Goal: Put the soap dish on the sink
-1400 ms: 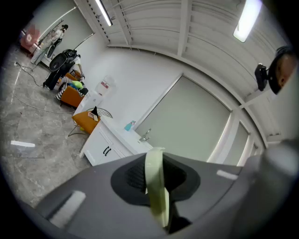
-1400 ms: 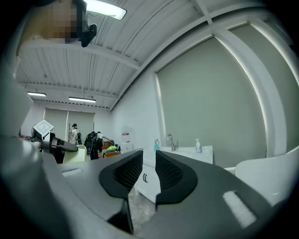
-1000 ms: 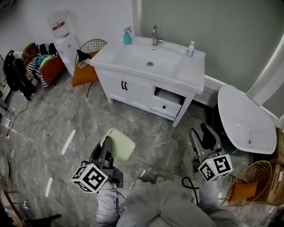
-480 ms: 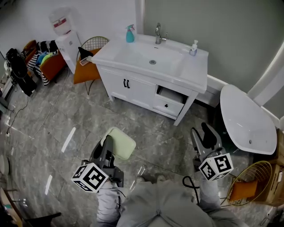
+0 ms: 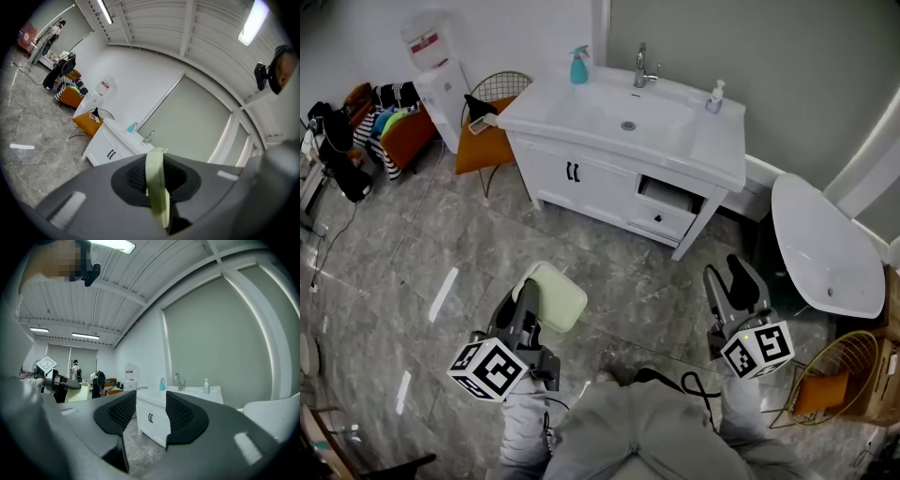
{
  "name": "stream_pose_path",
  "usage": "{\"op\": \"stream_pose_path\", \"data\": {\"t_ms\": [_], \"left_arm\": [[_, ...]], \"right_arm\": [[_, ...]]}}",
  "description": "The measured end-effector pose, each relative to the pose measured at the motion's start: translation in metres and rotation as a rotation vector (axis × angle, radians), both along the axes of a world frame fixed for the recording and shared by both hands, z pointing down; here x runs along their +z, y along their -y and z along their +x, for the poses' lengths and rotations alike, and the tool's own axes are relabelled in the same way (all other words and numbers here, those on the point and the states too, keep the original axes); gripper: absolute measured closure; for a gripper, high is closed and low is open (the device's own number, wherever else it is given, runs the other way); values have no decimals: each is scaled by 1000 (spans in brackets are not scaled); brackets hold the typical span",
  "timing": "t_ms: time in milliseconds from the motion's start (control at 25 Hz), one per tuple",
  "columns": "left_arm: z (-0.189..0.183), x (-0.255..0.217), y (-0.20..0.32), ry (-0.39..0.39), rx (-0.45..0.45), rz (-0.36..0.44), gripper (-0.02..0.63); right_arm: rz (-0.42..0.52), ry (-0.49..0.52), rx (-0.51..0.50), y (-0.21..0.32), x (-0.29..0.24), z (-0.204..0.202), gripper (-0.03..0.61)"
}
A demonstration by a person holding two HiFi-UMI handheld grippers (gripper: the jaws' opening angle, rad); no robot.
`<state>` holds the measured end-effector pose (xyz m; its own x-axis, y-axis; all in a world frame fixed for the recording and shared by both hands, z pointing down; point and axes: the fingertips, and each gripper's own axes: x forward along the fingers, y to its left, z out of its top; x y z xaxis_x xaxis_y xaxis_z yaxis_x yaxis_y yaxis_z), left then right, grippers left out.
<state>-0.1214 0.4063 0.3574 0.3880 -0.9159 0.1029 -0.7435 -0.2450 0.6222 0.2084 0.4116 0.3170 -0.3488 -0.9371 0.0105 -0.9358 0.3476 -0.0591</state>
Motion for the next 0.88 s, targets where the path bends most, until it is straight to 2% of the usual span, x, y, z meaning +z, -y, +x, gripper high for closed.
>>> {"op": "stream_pose_path", "data": {"t_ms": [440, 880], "left_arm": [[-17, 8, 29, -7, 4, -14, 526], [-18, 11, 107, 0, -59, -14, 526]], "right_arm": [[-12, -20, -16, 32, 5, -24, 400], [-25, -1, -85, 129, 11, -26, 400]]}}
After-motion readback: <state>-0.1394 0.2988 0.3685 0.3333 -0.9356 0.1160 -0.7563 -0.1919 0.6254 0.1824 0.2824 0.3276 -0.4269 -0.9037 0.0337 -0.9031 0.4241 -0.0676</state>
